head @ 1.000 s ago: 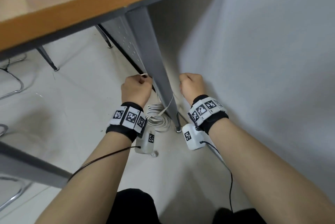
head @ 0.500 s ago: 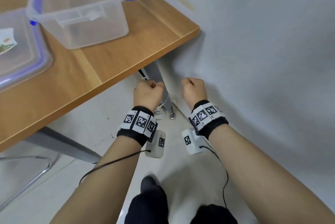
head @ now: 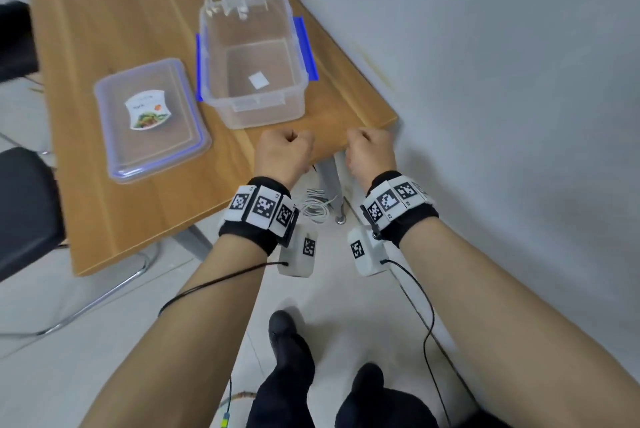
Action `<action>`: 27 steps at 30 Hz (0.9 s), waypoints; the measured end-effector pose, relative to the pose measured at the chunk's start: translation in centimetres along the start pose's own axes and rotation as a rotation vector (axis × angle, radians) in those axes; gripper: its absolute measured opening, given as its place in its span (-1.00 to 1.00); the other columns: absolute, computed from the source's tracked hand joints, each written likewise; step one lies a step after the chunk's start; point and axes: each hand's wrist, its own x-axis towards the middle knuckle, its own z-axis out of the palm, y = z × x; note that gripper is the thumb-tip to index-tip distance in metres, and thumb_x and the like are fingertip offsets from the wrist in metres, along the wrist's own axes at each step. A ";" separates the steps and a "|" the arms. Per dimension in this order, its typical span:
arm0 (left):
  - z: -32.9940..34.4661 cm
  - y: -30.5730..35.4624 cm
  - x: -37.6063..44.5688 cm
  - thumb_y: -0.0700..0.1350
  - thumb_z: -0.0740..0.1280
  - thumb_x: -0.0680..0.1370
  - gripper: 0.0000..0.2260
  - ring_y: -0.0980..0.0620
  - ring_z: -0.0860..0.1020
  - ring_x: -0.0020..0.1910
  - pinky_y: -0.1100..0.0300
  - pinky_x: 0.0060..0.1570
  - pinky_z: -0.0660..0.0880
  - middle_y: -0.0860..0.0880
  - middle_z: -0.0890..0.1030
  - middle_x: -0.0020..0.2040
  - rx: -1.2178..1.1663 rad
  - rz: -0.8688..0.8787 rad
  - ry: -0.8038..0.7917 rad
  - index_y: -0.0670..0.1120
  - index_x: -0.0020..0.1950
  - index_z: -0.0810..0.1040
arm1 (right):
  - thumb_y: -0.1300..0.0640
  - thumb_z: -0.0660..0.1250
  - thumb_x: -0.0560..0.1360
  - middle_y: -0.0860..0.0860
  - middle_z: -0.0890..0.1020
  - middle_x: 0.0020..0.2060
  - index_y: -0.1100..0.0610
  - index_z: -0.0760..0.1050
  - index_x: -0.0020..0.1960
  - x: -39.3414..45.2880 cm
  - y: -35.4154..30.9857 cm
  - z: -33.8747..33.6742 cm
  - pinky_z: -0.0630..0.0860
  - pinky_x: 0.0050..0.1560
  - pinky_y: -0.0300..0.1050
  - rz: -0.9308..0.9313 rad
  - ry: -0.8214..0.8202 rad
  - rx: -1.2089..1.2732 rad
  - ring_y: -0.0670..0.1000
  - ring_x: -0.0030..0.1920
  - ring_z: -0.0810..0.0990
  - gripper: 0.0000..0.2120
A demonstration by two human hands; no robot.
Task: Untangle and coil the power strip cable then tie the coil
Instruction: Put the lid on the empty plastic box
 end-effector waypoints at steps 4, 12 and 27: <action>-6.0 3.3 0.1 -0.19 0.27 0.47 -0.78 0.09 0.45 -0.57 0.40 -0.60 0.27 0.00 0.49 -0.47 -0.060 -0.054 0.067 -0.11 -0.39 0.46 | 0.15 0.15 0.35 0.02 0.17 -0.49 0.03 0.15 -0.55 -0.8 -5.5 3.4 0.16 -0.30 0.07 -0.008 -0.099 0.001 0.06 -0.36 0.14 -0.67; -15.5 5.9 1.9 -0.17 0.27 0.50 -0.78 0.07 0.47 -0.53 0.38 -0.58 0.30 -0.02 0.51 -0.45 -0.065 -0.100 0.159 -0.13 -0.36 0.48 | 0.21 0.18 0.48 0.13 0.27 -0.38 0.06 0.24 -0.40 -1.9 -12.5 10.3 0.21 -0.27 0.00 0.009 -0.197 -0.067 0.10 -0.32 0.23 -0.70; -26.6 -0.4 12.5 -0.04 0.24 0.55 -0.75 -0.07 0.49 -0.06 -0.09 0.16 0.51 -0.04 0.54 -0.11 -0.087 -0.353 0.235 -0.20 0.05 0.57 | 0.10 0.08 0.52 0.13 0.67 -0.07 0.10 0.51 -0.31 3.1 -13.4 25.2 0.46 0.29 0.17 0.305 -0.413 -0.171 0.21 0.10 0.61 -0.68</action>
